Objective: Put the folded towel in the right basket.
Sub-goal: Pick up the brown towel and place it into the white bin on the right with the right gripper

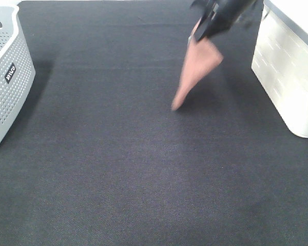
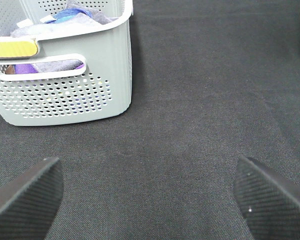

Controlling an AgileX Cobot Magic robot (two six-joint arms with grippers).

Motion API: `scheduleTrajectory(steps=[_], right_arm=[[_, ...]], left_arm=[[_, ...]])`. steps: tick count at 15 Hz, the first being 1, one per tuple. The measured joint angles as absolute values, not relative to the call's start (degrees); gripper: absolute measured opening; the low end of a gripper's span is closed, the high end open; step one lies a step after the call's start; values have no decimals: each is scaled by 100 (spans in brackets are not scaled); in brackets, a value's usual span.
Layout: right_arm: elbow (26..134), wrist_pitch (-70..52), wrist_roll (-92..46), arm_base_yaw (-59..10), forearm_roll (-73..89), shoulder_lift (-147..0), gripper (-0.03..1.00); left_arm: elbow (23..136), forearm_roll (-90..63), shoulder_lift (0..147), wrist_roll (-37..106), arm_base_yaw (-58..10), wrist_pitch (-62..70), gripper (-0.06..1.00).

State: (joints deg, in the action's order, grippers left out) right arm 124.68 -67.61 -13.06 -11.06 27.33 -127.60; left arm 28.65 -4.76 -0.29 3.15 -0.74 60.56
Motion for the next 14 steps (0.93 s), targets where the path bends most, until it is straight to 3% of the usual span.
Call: scheduleTrajectory(steps=[9, 12, 14], right_arm=[[12473, -6749, -521, -1031, 126, -10846, 1], [12473, -6755, -458, -476, 103, -10680, 1], [12473, -6772, -407, 309, 378, -10680, 1]], left_arm=[[2865, -476, -29, 315, -74, 6056, 88], [2865, -476, -29, 315, -74, 6056, 88], [2865, -476, -29, 315, -74, 6056, 88]])
